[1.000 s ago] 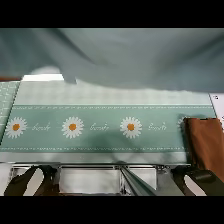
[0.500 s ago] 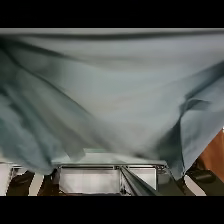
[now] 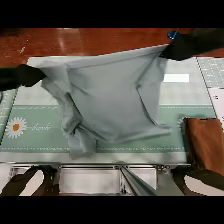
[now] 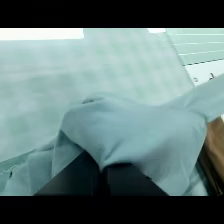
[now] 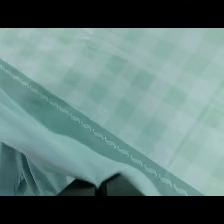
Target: Fold the shirts.
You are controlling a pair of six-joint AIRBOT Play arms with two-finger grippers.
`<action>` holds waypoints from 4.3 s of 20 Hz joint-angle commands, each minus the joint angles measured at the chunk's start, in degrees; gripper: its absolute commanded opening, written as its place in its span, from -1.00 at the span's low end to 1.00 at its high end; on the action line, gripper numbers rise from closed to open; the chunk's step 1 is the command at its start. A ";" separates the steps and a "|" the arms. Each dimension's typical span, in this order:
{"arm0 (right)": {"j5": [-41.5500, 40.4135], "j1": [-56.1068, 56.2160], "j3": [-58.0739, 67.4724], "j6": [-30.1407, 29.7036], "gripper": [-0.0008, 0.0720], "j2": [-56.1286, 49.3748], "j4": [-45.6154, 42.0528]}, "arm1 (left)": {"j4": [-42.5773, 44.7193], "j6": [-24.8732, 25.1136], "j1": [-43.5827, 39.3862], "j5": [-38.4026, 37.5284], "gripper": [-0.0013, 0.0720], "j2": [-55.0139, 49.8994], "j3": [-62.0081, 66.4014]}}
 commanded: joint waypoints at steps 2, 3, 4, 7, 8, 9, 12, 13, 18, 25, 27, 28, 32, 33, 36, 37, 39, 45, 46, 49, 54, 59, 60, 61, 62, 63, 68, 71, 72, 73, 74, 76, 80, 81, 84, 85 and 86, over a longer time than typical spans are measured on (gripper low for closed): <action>-10.54 -4.26 -0.76 0.66 -0.93 -13.92 8.81 | 0.11 2.73 -0.87 9.05 -0.90 -17.92 1.46; -12.83 -5.62 -0.76 1.25 -0.93 -15.91 12.15 | -0.02 2.71 -1.11 9.53 -0.90 -21.46 2.93; -14.47 -6.82 -0.76 2.16 -0.93 -17.51 15.19 | -0.52 2.32 -1.66 9.68 -0.90 -24.79 4.24; -16.17 -10.78 -0.76 3.52 0.20 -20.20 21.46 | -1.42 -1.05 -3.30 8.09 0.37 -31.91 8.28; -14.49 -12.66 -0.76 3.34 0.18 -20.06 22.67 | -0.39 -2.91 -2.84 4.48 0.43 -33.09 10.14; -11.47 -14.82 -0.76 2.62 0.18 -19.63 22.97 | 2.73 -3.85 -1.79 0.46 0.43 -33.59 12.31; 2.99 -22.99 -0.94 1.53 0.17 -16.72 14.93 | 19.67 -11.32 4.26 -11.89 0.43 -32.20 15.43; 7.21 -25.16 -1.77 0.59 0.17 -14.88 9.05 | 23.19 -12.31 6.64 -14.19 0.43 -30.69 13.51; -6.86 -35.74 -29.79 3.19 0.17 4.76 1.49 | 23.26 -13.44 21.31 -6.01 0.43 -15.74 -17.84; -15.72 -37.53 -58.69 -2.10 0.17 18.95 6.75 | 21.55 -16.02 28.50 -1.01 0.42 -11.98 -33.33; -16.41 -37.53 -59.89 -1.55 0.17 18.95 6.82 | 17.68 -15.54 26.05 2.12 0.42 -12.72 -33.90; -16.76 -37.53 -59.95 -0.83 0.17 18.95 6.82 | 16.44 -15.54 24.17 3.87 0.42 -12.92 -33.88; -17.14 -37.55 -59.93 -0.26 0.17 18.95 7.82 | 15.28 -17.75 13.64 12.57 0.42 -13.14 -33.88; -17.11 -37.55 -59.93 -0.26 0.17 18.95 7.80 | 15.26 -19.06 10.91 14.71 0.42 -13.14 -33.77; -16.72 -40.33 -59.95 -0.20 0.17 18.95 6.16 | 15.30 -19.74 6.14 16.81 -0.51 -13.25 -32.13; -16.24 -41.92 -60.02 0.90 0.17 18.95 2.89 | 15.30 -17.90 5.07 15.76 -0.78 -13.51 -31.34; -14.47 -44.76 -61.75 3.19 0.17 18.88 -4.20 | 15.34 -14.82 4.28 12.96 -0.90 -14.86 -29.86; -15.41 -45.16 -71.60 -0.26 0.17 14.60 3.06 | 15.34 -14.84 4.28 13.03 -0.90 -15.61 -29.16; -16.37 -44.09 -71.58 -1.46 0.17 13.31 5.31 | 15.34 -14.82 4.28 12.90 -0.90 -15.61 -29.16; -21.55 -39.17 -70.79 -3.45 0.17 9.38 12.22 | 15.34 -14.84 4.28 12.83 -0.90 -15.61 -29.16; -25.31 -31.61 -65.20 -2.05 0.17 0.52 13.33 | 15.34 -14.84 4.28 12.83 -0.90 -15.61 -29.16; -27.26 -25.57 -62.29 -0.70 -0.33 -5.03 13.57 | 15.32 -14.82 4.28 12.87 -0.90 -15.61 -29.16; -27.15 -24.37 -61.44 -1.68 -0.69 -5.01 13.64 | 15.30 -14.84 4.28 12.83 -0.90 -15.61 -29.14; -24.70 -23.12 -59.93 -3.39 -0.93 -5.01 13.70 | 15.30 -14.84 4.28 12.09 -0.90 -15.58 -29.11; -21.57 -22.36 -58.03 -4.44 -0.93 -4.94 13.05 | 15.30 -14.84 4.31 11.04 -0.90 -15.56 -29.05; -18.97 -21.97 -55.65 -4.63 -0.93 -4.33 12.15 | 15.32 -14.84 4.37 10.03 -0.90 -15.54 -28.30; -15.56 -21.81 -33.53 -3.23 -0.93 4.96 12.35 | 7.04 -14.82 4.52 3.34 -0.90 -13.05 -6.03; -16.59 -21.81 -14.91 -1.99 -0.93 10.73 12.26 | -0.15 -14.88 4.48 3.34 -0.90 -10.60 16.76; -16.81 -21.86 -8.76 -1.57 -0.93 12.41 12.17 | -0.02 -14.88 4.46 3.26 -0.90 -10.27 24.35; -16.76 -21.86 -3.41 -1.22 -0.93 13.86 11.56 | 0.20 -14.99 4.57 3.21 -0.90 -10.10 32.13; -16.55 -21.86 1.73 -0.50 -0.93 15.47 10.32 | 0.74 -15.82 4.92 2.73 -0.90 -10.01 39.01; -15.04 -21.86 9.14 1.90 -0.93 18.99 4.50 | 4.96 -21.49 6.08 -0.07 -0.90 -9.99 51.95; -13.62 -21.86 11.26 3.39 -0.93 29.49 -4.26 | 14.71 -23.08 9.14 -5.70 -0.90 -5.05 64.24; -12.26 -21.86 11.23 4.11 -0.93 31.95 -5.84 | 17.46 -23.08 9.18 -5.95 -0.90 -2.14 63.63; -7.93 -21.86 11.26 5.46 -0.93 37.42 -10.10 | 31.74 -25.90 8.76 -7.26 -0.90 7.41 60.54; -6.36 -21.84 11.26 6.08 -0.93 38.60 -11.34 | 37.83 -27.12 7.15 -7.17 -0.90 10.58 59.39; -4.66 -21.81 11.23 6.56 -0.93 39.50 -11.82 | 41.90 -28.00 4.22 -7.19 -0.90 13.00 58.49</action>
